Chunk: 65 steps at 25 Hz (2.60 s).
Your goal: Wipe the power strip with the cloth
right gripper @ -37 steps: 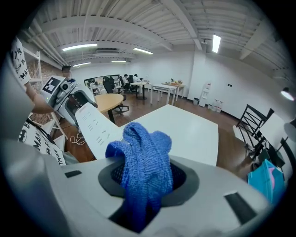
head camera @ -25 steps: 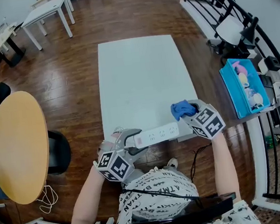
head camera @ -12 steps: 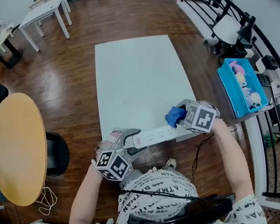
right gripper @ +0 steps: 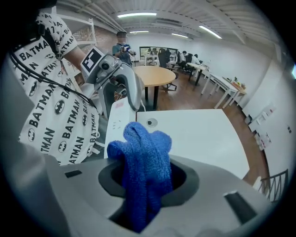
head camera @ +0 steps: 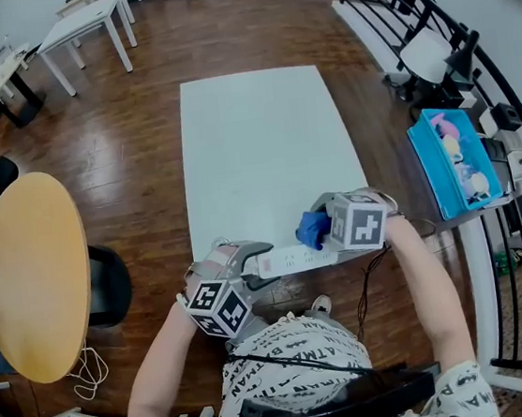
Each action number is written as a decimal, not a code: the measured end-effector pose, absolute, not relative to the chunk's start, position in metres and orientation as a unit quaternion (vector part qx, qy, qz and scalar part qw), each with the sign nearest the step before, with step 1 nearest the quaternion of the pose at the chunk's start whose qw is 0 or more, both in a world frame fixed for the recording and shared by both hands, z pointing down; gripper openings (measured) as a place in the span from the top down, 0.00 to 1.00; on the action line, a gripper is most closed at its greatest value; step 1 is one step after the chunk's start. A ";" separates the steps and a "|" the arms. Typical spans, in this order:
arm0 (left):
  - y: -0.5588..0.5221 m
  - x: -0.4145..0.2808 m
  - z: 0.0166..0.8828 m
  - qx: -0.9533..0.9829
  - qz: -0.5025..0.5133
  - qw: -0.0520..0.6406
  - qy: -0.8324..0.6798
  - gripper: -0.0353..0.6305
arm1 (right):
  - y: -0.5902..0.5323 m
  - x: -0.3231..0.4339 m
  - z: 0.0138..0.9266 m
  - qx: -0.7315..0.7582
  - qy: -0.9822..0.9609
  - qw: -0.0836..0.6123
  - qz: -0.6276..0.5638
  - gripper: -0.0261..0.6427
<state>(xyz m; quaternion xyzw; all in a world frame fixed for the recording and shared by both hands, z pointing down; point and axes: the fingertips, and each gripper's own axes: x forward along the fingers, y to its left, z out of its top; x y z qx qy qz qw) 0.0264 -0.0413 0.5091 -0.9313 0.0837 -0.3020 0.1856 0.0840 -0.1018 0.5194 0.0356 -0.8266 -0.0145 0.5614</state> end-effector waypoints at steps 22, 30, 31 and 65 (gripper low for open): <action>-0.025 0.043 0.512 -0.932 -0.297 0.199 0.054 0.53 | -0.074 0.039 0.515 -0.118 -0.819 0.551 -0.108 0.75; -0.028 0.034 0.508 -0.933 -0.297 0.197 0.057 0.53 | -0.072 0.056 0.515 -0.142 -0.797 0.570 -0.139 0.75; -0.029 0.033 0.508 -0.933 -0.297 0.198 0.058 0.53 | -0.073 0.060 0.516 -0.142 -0.794 0.575 -0.141 0.75; -0.031 0.034 0.505 -0.933 -0.294 0.197 0.062 0.53 | -0.083 0.142 0.538 -0.094 -0.764 0.629 -0.107 0.75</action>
